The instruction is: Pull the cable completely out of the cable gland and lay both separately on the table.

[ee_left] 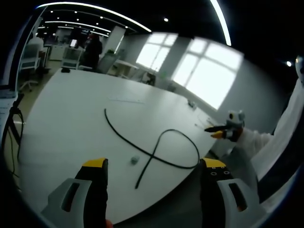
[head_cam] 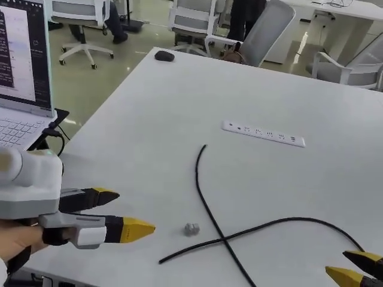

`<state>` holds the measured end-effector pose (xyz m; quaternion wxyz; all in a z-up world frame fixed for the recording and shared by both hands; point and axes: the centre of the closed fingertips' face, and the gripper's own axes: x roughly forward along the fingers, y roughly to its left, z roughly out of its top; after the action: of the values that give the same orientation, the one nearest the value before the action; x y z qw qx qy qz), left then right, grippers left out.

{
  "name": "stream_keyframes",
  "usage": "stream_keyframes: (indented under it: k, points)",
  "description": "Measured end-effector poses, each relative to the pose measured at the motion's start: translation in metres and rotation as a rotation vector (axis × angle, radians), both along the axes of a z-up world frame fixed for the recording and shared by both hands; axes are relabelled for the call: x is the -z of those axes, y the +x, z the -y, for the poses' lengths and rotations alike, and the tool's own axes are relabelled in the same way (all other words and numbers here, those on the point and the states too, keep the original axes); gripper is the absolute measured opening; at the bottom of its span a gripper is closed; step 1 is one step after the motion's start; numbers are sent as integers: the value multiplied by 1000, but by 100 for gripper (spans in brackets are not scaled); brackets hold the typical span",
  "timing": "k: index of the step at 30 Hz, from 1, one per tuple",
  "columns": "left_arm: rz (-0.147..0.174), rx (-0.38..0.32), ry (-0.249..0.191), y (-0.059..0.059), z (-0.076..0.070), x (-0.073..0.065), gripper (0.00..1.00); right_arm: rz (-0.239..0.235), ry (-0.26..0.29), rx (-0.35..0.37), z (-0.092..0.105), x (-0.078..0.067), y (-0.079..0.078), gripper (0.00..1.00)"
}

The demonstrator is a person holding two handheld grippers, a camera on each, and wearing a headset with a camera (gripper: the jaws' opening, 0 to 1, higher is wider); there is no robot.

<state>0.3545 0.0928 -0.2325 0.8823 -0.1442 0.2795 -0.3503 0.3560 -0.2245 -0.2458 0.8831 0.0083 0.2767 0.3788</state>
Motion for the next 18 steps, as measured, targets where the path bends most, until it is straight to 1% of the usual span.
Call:
stream_keyframes:
  k: [3, 6, 10, 18]
  points:
    - [-10, -10, -18, 1, 0, 1, 80, -2, 7, 6, 0, 1, 0, 38]
    - [-13, -10, -18, 1, 1, 1, 79, -4, 13, 8, -1, 2, 0, 38]
    - [-13, -23, -55, 3, 3, -4, 78, -11, 16, -2, -4, 6, -2, 38]
    - [-19, -6, -59, 4, 15, -5, 77, -18, 28, 5, -3, 7, -2, 36]
